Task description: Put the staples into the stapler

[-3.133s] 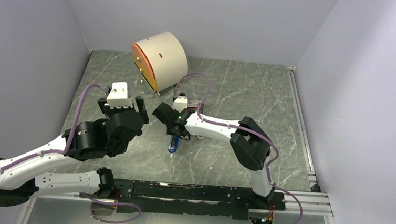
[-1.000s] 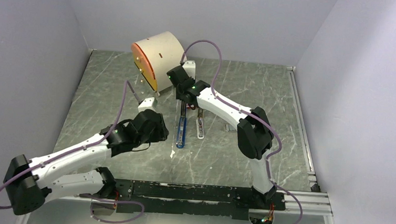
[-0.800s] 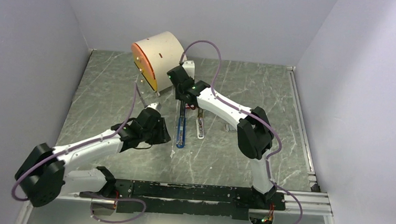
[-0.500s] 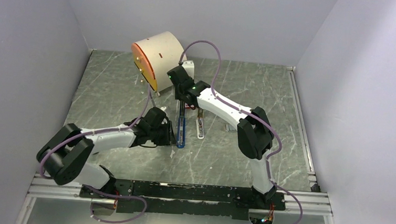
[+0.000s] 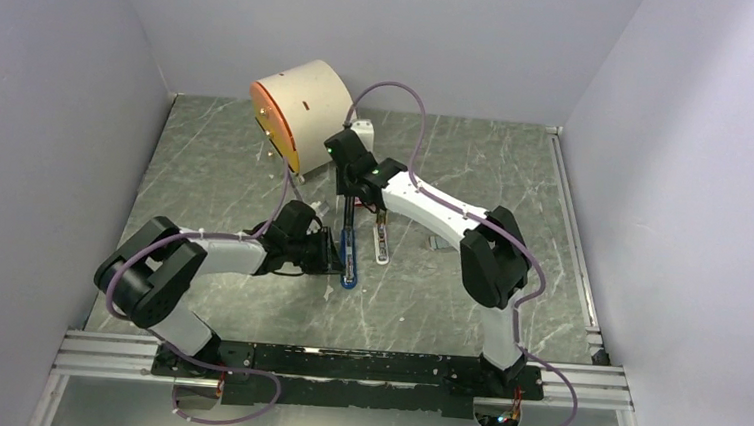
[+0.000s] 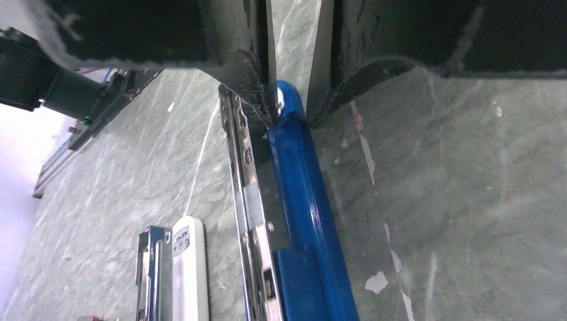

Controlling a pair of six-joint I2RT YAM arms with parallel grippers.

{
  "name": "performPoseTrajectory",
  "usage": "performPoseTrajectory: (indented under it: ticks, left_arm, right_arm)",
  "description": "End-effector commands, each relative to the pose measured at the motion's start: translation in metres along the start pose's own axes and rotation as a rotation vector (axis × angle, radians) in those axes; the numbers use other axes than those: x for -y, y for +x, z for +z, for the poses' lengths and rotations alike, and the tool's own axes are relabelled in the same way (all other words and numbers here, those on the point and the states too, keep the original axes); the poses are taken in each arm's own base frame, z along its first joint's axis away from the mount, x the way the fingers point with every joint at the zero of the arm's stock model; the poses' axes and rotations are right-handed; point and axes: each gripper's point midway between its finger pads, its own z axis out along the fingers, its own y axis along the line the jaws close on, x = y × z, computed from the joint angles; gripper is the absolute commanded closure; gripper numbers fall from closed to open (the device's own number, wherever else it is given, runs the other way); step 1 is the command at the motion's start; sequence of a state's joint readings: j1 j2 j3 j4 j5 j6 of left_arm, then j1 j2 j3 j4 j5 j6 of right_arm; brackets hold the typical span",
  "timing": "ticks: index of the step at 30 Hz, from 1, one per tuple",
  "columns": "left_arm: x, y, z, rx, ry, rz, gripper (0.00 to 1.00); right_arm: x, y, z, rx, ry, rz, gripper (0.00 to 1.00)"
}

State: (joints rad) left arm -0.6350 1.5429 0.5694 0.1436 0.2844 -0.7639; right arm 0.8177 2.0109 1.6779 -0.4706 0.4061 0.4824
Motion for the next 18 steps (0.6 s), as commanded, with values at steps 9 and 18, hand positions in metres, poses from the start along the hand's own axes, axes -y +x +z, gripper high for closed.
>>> performPoseTrajectory:
  ticks: [9,18]
  left_arm:
    - [-0.065,0.050,0.017,-0.124,-0.171,-0.109,0.79]
    - [-0.088,0.045,0.016,-0.112,-0.307,-0.070,0.86]
  right_arm:
    - [-0.007,0.000,-0.034,0.041,-0.035,0.030,0.81]
    - [-0.014,0.010,-0.044,0.047,-0.049,0.015,0.81]
